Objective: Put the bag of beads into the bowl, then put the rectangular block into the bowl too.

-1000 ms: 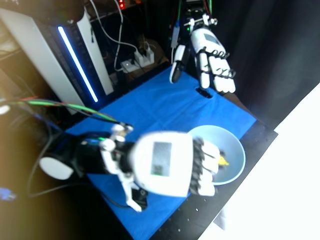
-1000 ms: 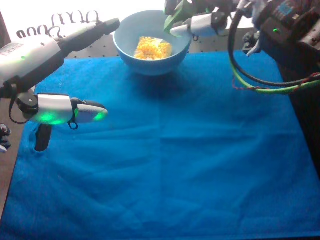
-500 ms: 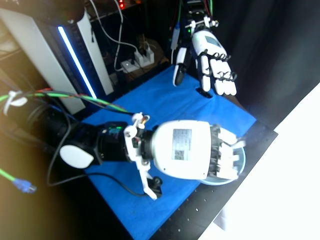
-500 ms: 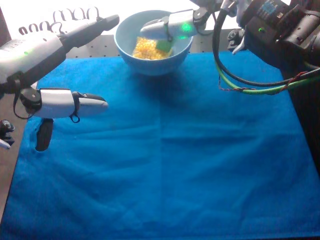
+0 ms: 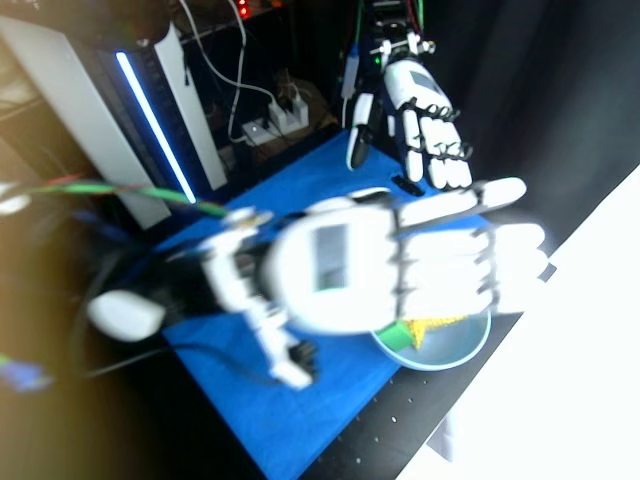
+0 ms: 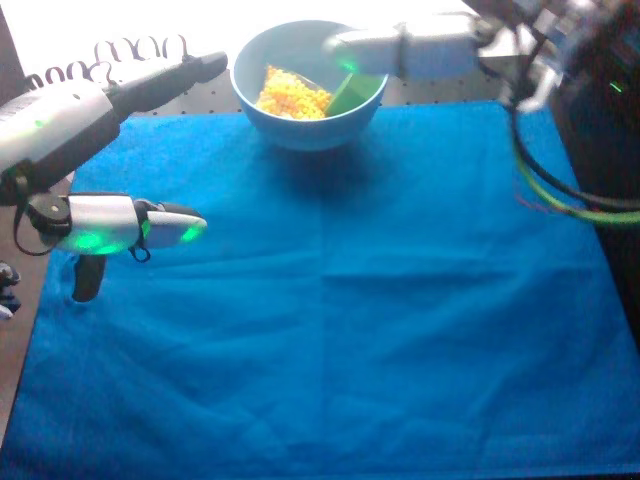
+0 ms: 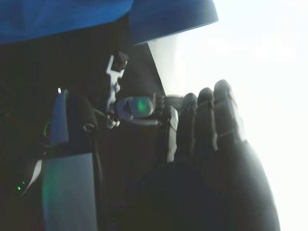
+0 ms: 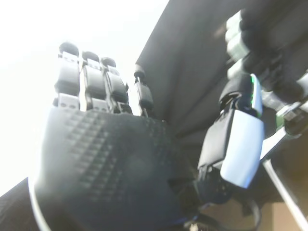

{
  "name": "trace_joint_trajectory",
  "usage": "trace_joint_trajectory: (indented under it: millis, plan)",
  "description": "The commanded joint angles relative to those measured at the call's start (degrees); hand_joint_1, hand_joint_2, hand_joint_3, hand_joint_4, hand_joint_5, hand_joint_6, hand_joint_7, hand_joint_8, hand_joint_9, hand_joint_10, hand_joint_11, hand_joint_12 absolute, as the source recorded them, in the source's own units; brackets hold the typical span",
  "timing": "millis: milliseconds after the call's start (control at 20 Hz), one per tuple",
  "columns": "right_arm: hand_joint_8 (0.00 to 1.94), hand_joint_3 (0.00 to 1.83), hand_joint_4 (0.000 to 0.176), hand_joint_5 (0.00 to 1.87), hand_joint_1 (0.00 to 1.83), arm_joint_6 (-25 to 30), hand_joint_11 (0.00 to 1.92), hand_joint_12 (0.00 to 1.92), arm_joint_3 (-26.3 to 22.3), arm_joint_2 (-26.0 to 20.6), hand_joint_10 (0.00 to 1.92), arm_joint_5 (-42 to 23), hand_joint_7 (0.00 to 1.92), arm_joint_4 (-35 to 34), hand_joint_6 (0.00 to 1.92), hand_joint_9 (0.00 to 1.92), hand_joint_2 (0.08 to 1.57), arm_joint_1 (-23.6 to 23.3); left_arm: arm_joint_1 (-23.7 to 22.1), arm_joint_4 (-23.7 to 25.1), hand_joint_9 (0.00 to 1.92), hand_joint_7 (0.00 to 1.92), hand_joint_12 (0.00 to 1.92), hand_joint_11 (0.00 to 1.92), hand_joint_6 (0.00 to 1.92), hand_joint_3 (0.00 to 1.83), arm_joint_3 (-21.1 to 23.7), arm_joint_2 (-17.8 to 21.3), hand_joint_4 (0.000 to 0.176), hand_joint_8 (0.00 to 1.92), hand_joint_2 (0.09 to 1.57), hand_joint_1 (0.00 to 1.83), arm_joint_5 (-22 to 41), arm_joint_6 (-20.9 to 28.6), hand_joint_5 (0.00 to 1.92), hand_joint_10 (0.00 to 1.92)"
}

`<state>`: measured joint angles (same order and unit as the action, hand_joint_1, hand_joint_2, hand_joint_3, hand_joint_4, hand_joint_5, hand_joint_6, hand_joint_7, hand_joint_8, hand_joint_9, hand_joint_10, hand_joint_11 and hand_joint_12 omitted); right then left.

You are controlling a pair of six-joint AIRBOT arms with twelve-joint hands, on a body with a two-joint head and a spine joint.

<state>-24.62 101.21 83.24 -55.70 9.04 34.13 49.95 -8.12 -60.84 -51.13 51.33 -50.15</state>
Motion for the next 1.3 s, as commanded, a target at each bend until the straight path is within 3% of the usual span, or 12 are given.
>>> trace_joint_trajectory:
  millis: [0,200,250,400,500,600,700,800,850,900,1100,1250]
  plan:
    - [0.01,0.01,0.176,0.0,0.45,0.2,0.0,0.0,-1.1,0.0,0.0,-9.2,0.03,-1.9,0.0,0.0,0.88,0.3,0.0,-0.7,0.04,0.08,0.0,0.0,0.01,0.0,0.3,0.2,0.107,0.0,1.0,0.91,8.8,0.1,0.1,0.01]
    - [0.0,0.02,0.176,0.0,0.48,0.2,0.0,0.0,-8.8,-5.5,0.0,-16.9,0.0,-6.4,0.0,0.0,0.95,8.7,4.3,-4.0,0.01,0.04,0.0,0.0,0.0,0.0,2.5,0.6,0.093,0.0,1.0,0.9,15.4,0.3,0.06,0.0]
    - [0.0,0.02,0.176,0.0,0.48,0.2,0.0,0.0,-11.2,-7.1,0.0,-19.0,0.0,-8.0,0.0,0.0,1.02,11.6,6.4,-5.1,0.03,0.04,0.0,0.0,0.0,0.0,3.6,1.0,0.1,0.0,1.0,0.86,18.2,0.5,0.05,0.01]
    - [0.0,0.0,0.176,0.03,0.54,0.2,0.0,0.0,-16.0,-10.5,0.0,-23.8,0.0,-12.1,0.0,0.0,1.01,18.8,11.4,-7.4,0.06,0.05,0.0,0.0,0.0,0.0,6.6,2.2,0.168,0.01,0.98,0.76,25.1,0.6,0.03,0.01]
    - [0.0,0.0,0.176,0.0,0.54,0.2,0.0,0.0,-19.7,-13.1,0.0,-28.0,0.0,-15.9,0.0,0.0,1.02,24.5,15.2,-8.9,0.09,0.07,0.0,0.0,0.0,0.0,8.7,2.9,0.176,0.01,0.95,0.71,30.2,0.9,0.03,0.02]
    - [0.0,0.0,0.176,0.0,0.53,0.2,0.0,0.0,-22.7,-15.2,0.0,-31.4,0.01,-19.2,0.0,0.0,1.0,28.4,17.0,-9.8,0.12,0.07,0.03,0.05,0.0,0.0,9.5,3.1,0.173,0.0,0.9,0.61,33.0,1.4,0.02,0.01]
    - [0.0,0.01,0.176,0.0,0.56,0.2,0.0,0.0,-26.6,-18.0,0.0,-35.4,0.0,-23.4,0.0,0.0,1.04,33.8,18.6,-10.5,0.07,0.02,0.04,0.06,0.01,0.0,10.2,3.1,0.117,0.0,0.91,0.51,35.9,2.6,0.03,0.0]
    - [0.0,0.01,0.176,0.0,0.6,0.2,0.0,0.0,-28.3,-19.1,0.0,-38.0,0.0,-25.5,0.0,0.0,1.04,36.3,19.5,-10.8,0.08,0.02,0.05,0.07,0.02,0.0,10.7,3.1,0.122,0.0,0.92,0.47,37.9,3.1,0.08,0.01]
    - [0.0,0.0,0.176,0.0,0.53,0.2,0.0,0.0,-28.7,-19.3,0.0,-38.8,0.0,-26.1,0.0,0.0,1.03,36.8,20.3,-11.0,0.06,0.04,0.06,0.07,0.01,0.0,11.2,3.1,0.165,0.0,0.98,0.44,39.7,3.3,0.09,0.0]
    - [0.0,0.01,0.176,0.0,0.51,0.2,0.0,0.0,-28.8,-19.3,0.0,-39.1,0.0,-26.1,0.0,0.0,1.04,36.8,20.9,-11.0,0.05,0.06,0.07,0.09,0.0,0.0,11.4,3.1,0.174,0.01,0.98,0.42,40.8,3.6,0.08,0.0]
    - [0.0,0.01,0.176,0.0,0.53,0.2,0.0,0.0,-29.4,-19.3,0.0,-42.1,0.01,-26.2,0.0,0.0,1.05,36.8,21.7,-11.0,0.15,0.09,0.49,0.0,0.0,0.0,11.7,3.8,0.145,0.0,1.01,0.41,45.9,4.7,0.01,0.0]
    - [0.0,0.0,0.176,0.0,0.51,0.2,0.0,0.0,-30.4,-20.6,0.0,-45.0,0.02,-26.8,0.0,0.0,1.06,36.8,21.8,-10.8,0.09,0.04,0.32,0.0,0.0,0.0,11.7,4.6,0.164,0.0,1.02,0.37,47.7,4.7,0.0,0.0]
